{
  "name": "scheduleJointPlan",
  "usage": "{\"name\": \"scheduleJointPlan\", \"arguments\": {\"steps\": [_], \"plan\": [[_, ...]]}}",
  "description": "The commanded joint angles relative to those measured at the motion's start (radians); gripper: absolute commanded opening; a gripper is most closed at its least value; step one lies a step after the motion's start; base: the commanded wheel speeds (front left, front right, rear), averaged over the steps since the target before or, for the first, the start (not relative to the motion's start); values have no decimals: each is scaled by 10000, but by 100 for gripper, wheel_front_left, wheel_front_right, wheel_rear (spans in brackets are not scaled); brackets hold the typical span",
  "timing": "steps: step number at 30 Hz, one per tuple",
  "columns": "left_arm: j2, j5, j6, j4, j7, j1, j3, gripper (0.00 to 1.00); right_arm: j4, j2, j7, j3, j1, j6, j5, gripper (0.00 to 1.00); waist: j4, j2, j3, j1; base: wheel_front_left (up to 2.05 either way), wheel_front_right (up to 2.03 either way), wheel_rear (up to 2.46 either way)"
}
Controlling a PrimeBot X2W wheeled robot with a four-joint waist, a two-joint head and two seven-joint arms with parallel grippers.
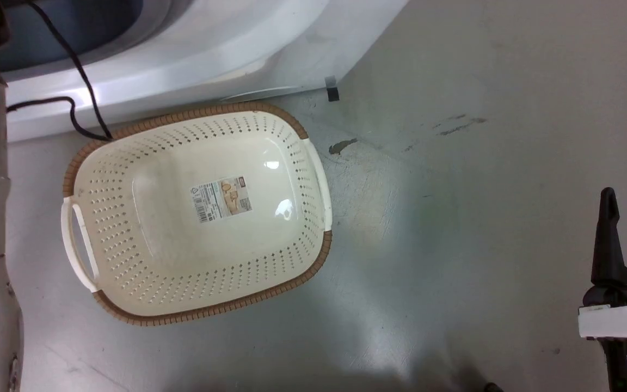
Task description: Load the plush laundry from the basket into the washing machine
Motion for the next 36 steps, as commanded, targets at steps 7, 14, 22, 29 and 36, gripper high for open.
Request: {"name": "scheduleJointPlan", "arguments": {"steps": [7,14,22,29,36], "plan": [[73,-64,112,46,77,-380,90,100,-46,-98,-91,-22,-182,-7,78,100,170,0,86,-1,0,0,0],[1,-298,-24,247,24,-404,140,100,-75,-175,-54,-64,-237,-7,42,100,332,0,-46,-1,0,0,0],[-392,-793,-584,517,-72,-54,46,100,-116,-212,28,-122,-201,-7,-42,100,728,0,-675,-1,0,0,0],[-757,-928,-1098,684,-557,744,-291,100,-82,-161,166,-95,-119,-7,-132,100,1162,0,-1635,-1,0,0,0],[-1219,-1204,-1308,734,-987,1843,-431,100,29,-44,320,67,73,-7,-257,100,1541,0,-2706,-1,0,0,0]]}}
